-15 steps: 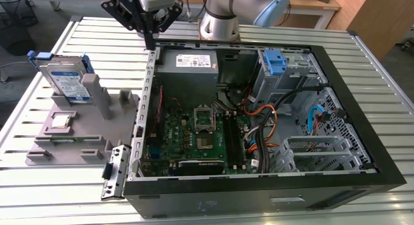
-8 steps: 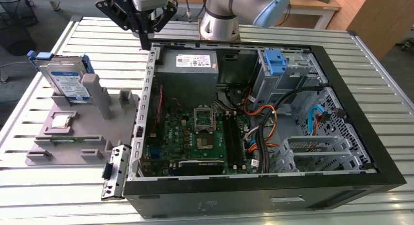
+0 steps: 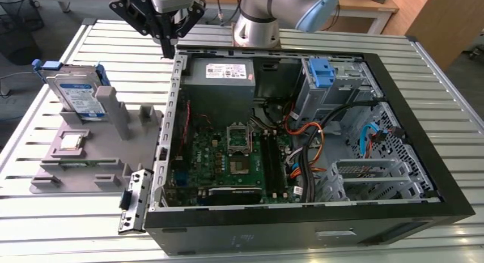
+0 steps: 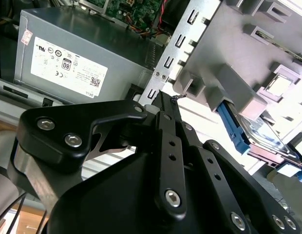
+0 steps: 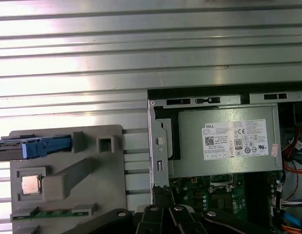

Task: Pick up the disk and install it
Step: 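Reach for the disk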

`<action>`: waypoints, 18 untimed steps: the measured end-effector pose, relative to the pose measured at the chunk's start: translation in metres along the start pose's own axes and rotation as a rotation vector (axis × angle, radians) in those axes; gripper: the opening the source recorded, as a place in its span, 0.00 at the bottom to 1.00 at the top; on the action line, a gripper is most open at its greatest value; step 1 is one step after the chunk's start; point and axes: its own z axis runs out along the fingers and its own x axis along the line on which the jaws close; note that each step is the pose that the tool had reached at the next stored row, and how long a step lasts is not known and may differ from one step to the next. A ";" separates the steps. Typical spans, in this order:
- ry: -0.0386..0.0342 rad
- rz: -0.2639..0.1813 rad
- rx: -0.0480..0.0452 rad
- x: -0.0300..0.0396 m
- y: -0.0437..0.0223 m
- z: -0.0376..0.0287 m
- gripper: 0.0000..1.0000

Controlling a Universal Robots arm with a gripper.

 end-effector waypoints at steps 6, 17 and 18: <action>-0.0001 0.000 0.0000 0.0026 -0.0002 0.0000 0.10; 0.0000 0.000 0.0000 0.0055 -0.0004 -0.0001 0.10; 0.0000 0.000 0.0000 0.0057 -0.0004 -0.0001 0.10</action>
